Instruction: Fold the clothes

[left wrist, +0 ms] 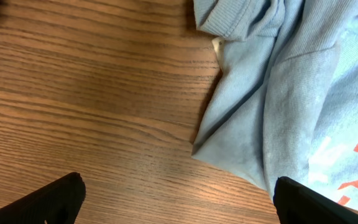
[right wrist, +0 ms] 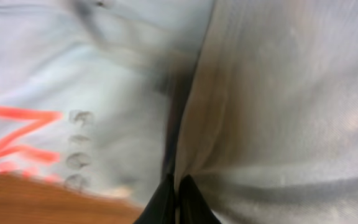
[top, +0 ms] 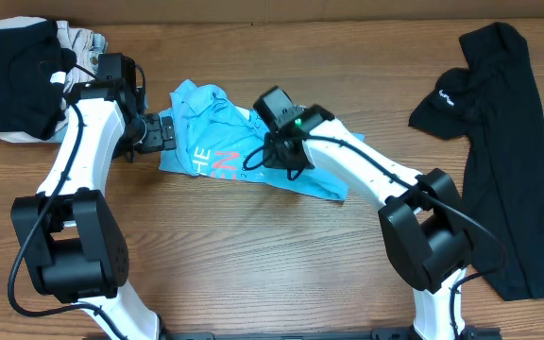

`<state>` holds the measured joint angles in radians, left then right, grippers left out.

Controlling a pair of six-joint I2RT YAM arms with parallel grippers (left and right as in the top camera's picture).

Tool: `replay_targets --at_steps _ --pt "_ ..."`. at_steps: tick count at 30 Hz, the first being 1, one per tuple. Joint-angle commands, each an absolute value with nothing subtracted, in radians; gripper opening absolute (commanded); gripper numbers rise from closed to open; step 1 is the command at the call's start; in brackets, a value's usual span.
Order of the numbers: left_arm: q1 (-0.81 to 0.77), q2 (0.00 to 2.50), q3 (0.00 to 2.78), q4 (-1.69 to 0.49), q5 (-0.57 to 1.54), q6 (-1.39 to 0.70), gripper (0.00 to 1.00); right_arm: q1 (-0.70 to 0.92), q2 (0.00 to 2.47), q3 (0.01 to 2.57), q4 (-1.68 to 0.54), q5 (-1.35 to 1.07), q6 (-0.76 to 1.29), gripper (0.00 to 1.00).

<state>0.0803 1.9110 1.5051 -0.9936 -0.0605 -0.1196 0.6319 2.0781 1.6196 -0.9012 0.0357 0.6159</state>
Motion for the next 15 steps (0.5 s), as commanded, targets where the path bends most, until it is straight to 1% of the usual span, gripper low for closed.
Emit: replay_targets --at_steps 1,7,15 --pt "0.078 1.887 1.519 -0.989 -0.063 -0.099 1.0 0.646 2.07 1.756 -0.949 -0.076 0.572 0.04" --pt "0.078 1.887 1.519 -0.986 -0.062 -0.089 1.0 0.653 2.08 1.792 -0.983 -0.107 0.572 0.04" --pt "0.078 1.887 1.519 -0.985 -0.062 -0.089 1.0 0.723 2.144 1.786 -0.991 -0.109 0.576 0.05"
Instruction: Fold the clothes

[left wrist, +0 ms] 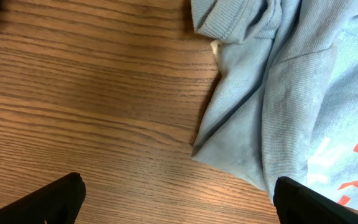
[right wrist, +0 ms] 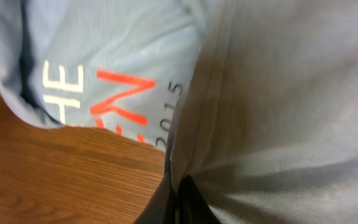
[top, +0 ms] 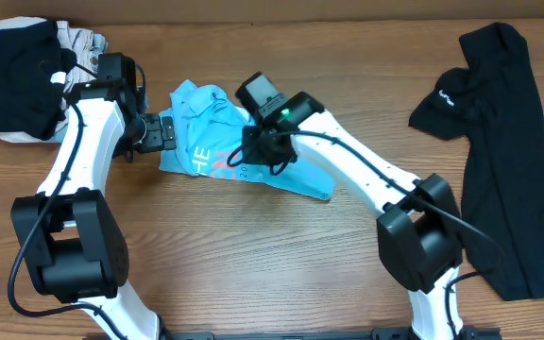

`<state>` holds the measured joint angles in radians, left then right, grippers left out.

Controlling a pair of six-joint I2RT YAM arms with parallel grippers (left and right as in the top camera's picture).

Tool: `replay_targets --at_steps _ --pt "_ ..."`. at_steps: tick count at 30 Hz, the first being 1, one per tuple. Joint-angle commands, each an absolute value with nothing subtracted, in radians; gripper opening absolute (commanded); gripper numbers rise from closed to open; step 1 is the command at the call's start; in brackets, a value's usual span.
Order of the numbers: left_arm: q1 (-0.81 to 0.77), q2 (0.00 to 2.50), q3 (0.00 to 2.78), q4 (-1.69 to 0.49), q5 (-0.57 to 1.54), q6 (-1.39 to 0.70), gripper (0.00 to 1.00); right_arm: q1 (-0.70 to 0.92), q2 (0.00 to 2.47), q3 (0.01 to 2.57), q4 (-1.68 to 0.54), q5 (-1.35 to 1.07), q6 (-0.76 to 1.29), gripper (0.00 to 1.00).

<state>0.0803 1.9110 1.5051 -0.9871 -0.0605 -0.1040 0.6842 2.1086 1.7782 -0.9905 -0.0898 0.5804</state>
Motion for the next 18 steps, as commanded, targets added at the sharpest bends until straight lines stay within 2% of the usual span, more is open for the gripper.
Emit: replay_targets --at_steps 1,5,6,10,14,18 --pt "0.078 1.887 1.519 -0.985 -0.062 -0.089 1.0 0.734 2.157 1.786 -0.991 -0.11 0.575 0.09" --pt "0.078 1.887 1.519 -0.985 -0.062 -0.089 1.0 0.757 2.17 1.786 -0.991 -0.102 0.575 0.47" --pt "0.078 1.887 1.519 -0.985 -0.062 -0.089 1.0 0.757 2.169 1.788 -0.987 -0.095 0.575 0.53" --pt "0.078 1.887 1.519 -0.982 -0.062 -0.089 1.0 0.73 2.166 1.83 -1.008 -0.075 0.574 0.61" --pt "0.078 1.887 1.519 -0.981 -0.062 -0.089 1.0 0.669 2.166 1.89 -1.034 -0.015 0.567 0.63" --pt "0.078 1.887 1.519 -0.976 -0.062 -0.089 1.0 0.617 2.168 1.898 -0.951 0.051 0.496 0.63"
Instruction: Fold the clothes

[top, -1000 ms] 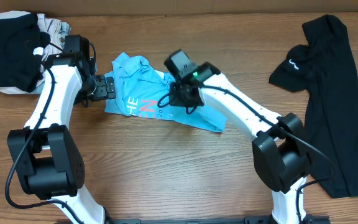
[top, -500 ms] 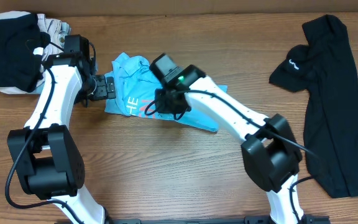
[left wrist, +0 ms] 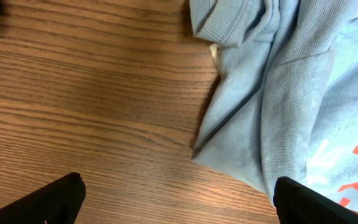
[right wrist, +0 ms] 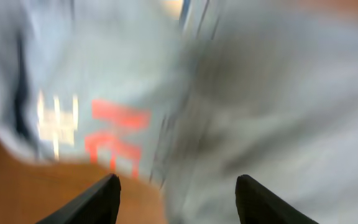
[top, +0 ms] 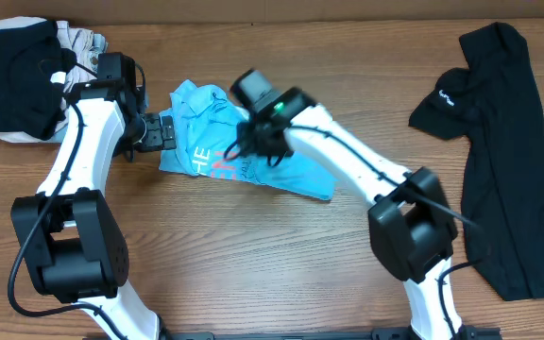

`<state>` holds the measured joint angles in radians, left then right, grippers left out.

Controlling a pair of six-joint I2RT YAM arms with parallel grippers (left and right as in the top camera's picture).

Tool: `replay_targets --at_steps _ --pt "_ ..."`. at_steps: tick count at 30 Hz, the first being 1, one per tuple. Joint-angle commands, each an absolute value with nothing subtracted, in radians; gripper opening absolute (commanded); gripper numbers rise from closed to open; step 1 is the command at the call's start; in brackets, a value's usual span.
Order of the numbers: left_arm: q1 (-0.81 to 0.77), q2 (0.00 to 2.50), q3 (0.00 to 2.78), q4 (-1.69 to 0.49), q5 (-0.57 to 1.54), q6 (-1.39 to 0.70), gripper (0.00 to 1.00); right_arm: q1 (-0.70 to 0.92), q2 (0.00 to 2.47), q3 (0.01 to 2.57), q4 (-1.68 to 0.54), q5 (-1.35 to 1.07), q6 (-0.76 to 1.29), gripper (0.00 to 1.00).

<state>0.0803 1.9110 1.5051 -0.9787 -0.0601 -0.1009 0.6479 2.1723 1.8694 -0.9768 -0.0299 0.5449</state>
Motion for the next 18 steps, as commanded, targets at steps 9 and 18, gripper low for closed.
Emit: replay_targets --at_steps 9,18 --pt "0.078 1.887 1.519 -0.975 -0.062 -0.089 1.0 0.563 2.215 1.892 -0.998 0.112 0.534 0.62" --pt "0.078 1.892 1.519 -0.957 0.088 0.051 1.0 0.397 2.185 1.892 -1.196 -0.16 0.447 0.7"
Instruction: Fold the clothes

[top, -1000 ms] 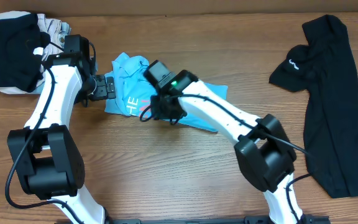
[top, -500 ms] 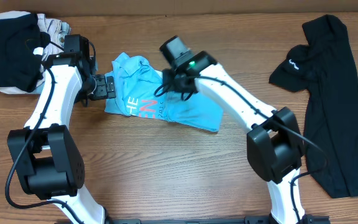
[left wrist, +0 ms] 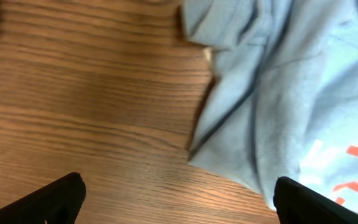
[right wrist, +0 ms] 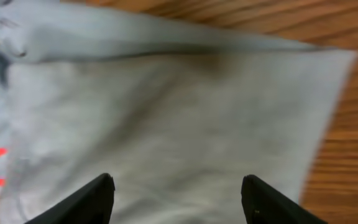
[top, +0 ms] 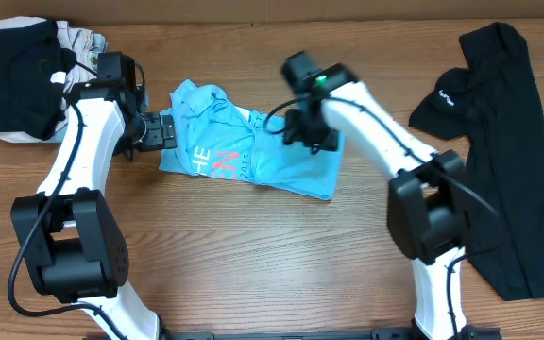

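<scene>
A light blue T-shirt (top: 239,156) with white and orange print lies folded over on the wooden table (top: 253,255). My left gripper (top: 163,132) stands open at the shirt's left edge, over bare wood, with the shirt's hem (left wrist: 278,93) ahead of it. Both of its fingertips (left wrist: 58,196) show, far apart and with nothing between them. My right gripper (top: 302,132) hovers open above the shirt's right part. In the right wrist view the plain back of the shirt (right wrist: 166,112) fills the frame.
A long black garment (top: 503,132) lies spread at the table's right side. A heap of black and white clothes (top: 22,76) sits at the back left corner. Bare wood (right wrist: 353,155) shows beyond the shirt's right edge.
My right gripper, open over the shirt's printed middle before, now stands open further right, above the shirt's right part. The shirt lies flatter. The left gripper has barely shifted.
My right gripper was shut on a fold of the shirt near its middle. It then held that fold further left, over the print. By the third moment it was open and the fold lay on the shirt. Now it hovers over the shirt's right part.
</scene>
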`<state>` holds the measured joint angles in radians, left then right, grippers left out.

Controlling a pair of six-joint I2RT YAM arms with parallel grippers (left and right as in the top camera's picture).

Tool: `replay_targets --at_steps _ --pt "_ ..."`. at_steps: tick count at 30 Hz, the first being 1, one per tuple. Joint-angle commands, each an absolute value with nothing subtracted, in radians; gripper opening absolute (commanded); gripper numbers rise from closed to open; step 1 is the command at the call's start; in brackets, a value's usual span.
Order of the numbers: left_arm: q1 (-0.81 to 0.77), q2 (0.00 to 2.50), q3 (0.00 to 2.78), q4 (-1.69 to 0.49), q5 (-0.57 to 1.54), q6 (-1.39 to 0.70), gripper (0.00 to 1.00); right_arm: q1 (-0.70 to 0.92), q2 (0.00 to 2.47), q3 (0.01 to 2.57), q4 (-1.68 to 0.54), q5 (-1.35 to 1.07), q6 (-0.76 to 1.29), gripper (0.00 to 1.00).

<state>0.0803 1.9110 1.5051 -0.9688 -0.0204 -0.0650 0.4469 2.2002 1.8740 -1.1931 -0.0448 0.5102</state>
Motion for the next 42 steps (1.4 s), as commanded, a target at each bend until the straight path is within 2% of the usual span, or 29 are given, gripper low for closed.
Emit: replay_targets --at_steps 1,10,18,30,34,38,40,41,42 --pt "0.078 1.898 1.518 -0.942 0.126 0.095 1.0 0.386 2.185 1.892 -1.195 -0.188 0.417 0.71" --pt "0.078 1.974 1.518 -0.713 0.261 0.324 1.0 0.365 2.184 1.892 -1.214 -0.213 0.306 0.75" --pt "0.078 2.083 1.518 -0.567 0.333 0.403 1.0 0.36 2.184 1.892 -1.23 -0.21 0.307 0.77" --pt "0.078 2.173 1.518 -0.578 0.427 0.415 1.0 0.359 2.184 1.892 -1.236 -0.21 0.307 0.76" --pt "0.078 2.184 1.518 -0.664 0.421 0.414 0.84 0.358 2.184 1.892 -1.236 -0.21 0.307 0.72" --pt "0.078 2.184 1.518 -0.726 0.416 0.411 0.6 0.357 2.184 1.892 -1.235 -0.208 0.315 0.69" --pt "0.078 2.184 1.518 -0.729 0.414 0.389 0.39 0.353 2.184 1.892 -1.236 -0.209 0.318 0.67" --pt "0.08 2.184 1.522 -0.728 0.41 0.364 0.18 0.346 2.184 1.892 -1.238 -0.212 0.322 0.65" --pt "0.081 2.184 1.528 -0.73 0.405 0.348 0.07 0.341 2.184 1.892 -1.241 -0.212 0.33 0.64"
